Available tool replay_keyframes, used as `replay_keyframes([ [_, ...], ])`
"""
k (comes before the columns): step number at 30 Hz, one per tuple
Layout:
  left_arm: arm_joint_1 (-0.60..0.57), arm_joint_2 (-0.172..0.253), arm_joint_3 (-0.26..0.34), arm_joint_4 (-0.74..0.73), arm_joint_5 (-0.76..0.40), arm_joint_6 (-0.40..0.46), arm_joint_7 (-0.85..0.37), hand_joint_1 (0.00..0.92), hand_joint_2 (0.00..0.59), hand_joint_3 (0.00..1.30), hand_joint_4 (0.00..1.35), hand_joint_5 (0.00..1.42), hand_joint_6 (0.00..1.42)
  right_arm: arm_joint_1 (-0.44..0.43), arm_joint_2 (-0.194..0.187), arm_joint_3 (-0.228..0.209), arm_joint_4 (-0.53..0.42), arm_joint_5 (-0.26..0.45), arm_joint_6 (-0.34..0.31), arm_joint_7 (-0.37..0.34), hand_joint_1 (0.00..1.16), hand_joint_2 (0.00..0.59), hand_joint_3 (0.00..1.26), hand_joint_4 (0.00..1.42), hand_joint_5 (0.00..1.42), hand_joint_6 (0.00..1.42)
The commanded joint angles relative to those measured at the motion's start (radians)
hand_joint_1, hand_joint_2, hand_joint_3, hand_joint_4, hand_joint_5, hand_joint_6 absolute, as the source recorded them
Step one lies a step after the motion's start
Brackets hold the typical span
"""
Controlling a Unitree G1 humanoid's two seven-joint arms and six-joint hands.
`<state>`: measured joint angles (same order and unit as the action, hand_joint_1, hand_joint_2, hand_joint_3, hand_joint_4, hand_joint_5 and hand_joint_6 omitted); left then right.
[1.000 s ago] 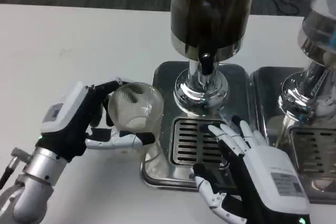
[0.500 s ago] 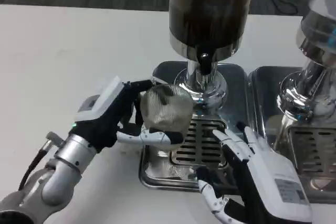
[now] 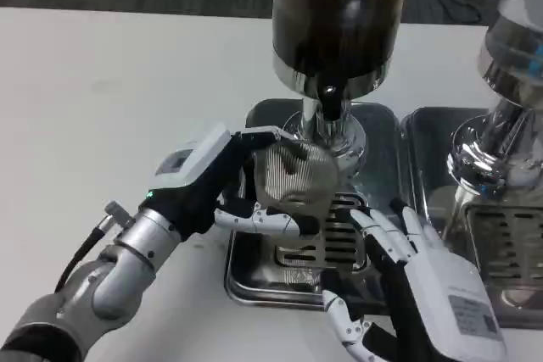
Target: Grasp the cup under the faucet to collect the drink, then remove the cup.
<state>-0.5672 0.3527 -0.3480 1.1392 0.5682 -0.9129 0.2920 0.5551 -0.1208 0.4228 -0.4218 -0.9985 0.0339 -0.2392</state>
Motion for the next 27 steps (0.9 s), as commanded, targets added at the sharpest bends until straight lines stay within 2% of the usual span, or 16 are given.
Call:
replay_keyframes([
  [1,-0.036,-0.012,-0.037,0.015,0.028,0.017,-0.019,0.612,0.003,0.70,0.74,0.94,1.16,0.011,0.015,0.012,-0.013,-0.005,0.017,-0.019,0.33,0.478,0.20,0.13,0.00,0.00],
  [4,-0.042,-0.014,-0.051,0.021,0.027,0.018,-0.032,0.584,0.016,0.66,0.69,0.90,1.12,0.016,0.016,0.017,-0.014,-0.006,0.022,-0.022,0.33,0.478,0.20,0.12,0.00,0.00],
  [8,-0.048,-0.015,-0.068,0.022,0.034,0.028,-0.056,0.470,0.056,0.58,0.57,0.80,0.99,0.019,0.021,0.023,-0.014,-0.006,0.027,-0.025,0.33,0.478,0.20,0.12,0.00,0.00],
  [12,-0.052,-0.011,-0.086,0.019,0.037,0.036,-0.066,0.373,0.071,0.53,0.51,0.69,0.89,0.018,0.022,0.029,-0.012,-0.005,0.030,-0.027,0.33,0.478,0.20,0.12,0.00,0.00],
  [14,-0.053,-0.006,-0.093,0.015,0.042,0.039,-0.063,0.340,0.065,0.50,0.47,0.64,0.80,0.016,0.023,0.032,-0.011,-0.006,0.030,-0.027,0.33,0.478,0.20,0.12,0.00,0.00],
  [20,-0.044,0.018,-0.096,-0.014,0.057,0.050,-0.046,0.244,0.027,0.37,0.22,0.35,0.36,0.006,0.026,0.036,0.000,0.001,0.029,-0.024,0.33,0.478,0.20,0.12,0.00,0.00],
  [22,-0.040,0.028,-0.100,-0.026,0.064,0.057,-0.040,0.222,0.022,0.34,0.15,0.28,0.27,0.003,0.026,0.038,0.004,0.002,0.028,-0.024,0.33,0.478,0.20,0.12,0.00,0.00],
  [27,-0.029,0.048,-0.111,-0.057,0.076,0.070,-0.027,0.196,0.011,0.29,0.04,0.18,0.17,-0.006,0.025,0.041,0.010,0.010,0.024,-0.020,0.33,0.482,0.21,0.12,0.00,0.00],
])
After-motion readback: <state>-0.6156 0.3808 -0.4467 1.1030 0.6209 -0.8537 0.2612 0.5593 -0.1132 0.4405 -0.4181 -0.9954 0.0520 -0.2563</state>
